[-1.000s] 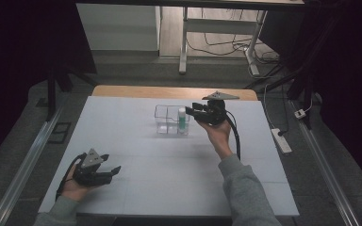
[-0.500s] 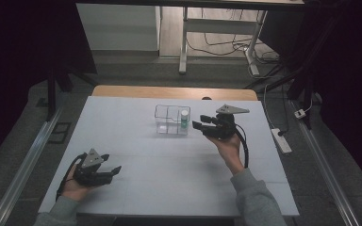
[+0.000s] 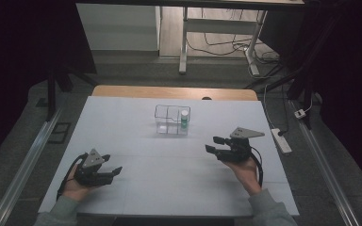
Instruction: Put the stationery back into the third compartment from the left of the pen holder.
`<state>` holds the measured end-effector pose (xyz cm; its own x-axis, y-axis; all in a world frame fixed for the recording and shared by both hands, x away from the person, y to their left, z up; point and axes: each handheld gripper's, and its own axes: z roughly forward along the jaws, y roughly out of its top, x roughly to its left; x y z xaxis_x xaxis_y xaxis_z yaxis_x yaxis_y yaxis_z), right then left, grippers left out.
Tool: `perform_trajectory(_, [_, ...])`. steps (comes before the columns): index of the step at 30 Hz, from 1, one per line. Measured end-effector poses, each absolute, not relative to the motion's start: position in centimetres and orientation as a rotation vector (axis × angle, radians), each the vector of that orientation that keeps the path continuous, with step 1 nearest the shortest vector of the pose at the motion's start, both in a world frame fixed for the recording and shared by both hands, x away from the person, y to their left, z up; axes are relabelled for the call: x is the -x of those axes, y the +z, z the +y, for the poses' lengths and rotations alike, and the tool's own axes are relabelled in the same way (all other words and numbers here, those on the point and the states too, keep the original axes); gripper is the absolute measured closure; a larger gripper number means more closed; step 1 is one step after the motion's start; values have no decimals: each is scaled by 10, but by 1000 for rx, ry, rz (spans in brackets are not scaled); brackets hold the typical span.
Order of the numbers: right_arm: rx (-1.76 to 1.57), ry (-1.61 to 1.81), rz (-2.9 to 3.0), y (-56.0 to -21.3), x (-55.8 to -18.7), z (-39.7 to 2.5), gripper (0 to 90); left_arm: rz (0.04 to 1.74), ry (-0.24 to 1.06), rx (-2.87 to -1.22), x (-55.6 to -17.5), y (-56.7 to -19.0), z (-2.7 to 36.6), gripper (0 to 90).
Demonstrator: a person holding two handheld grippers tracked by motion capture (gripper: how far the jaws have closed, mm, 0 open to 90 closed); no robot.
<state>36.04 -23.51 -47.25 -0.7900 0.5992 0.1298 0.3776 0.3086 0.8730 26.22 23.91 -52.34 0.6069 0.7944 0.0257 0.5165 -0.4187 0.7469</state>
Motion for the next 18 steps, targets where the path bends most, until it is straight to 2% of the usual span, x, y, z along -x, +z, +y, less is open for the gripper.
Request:
perform_trajectory(10, [-909, 1426, 2390, -487, -332, -264, 392, 1020, 486, -2121, -263, -524, 237, 318])
perform_trajectory(18, [-933, 1401, 2396, -494, -327, -278, 384, 1011, 486, -2124, -263, -524, 236, 318])
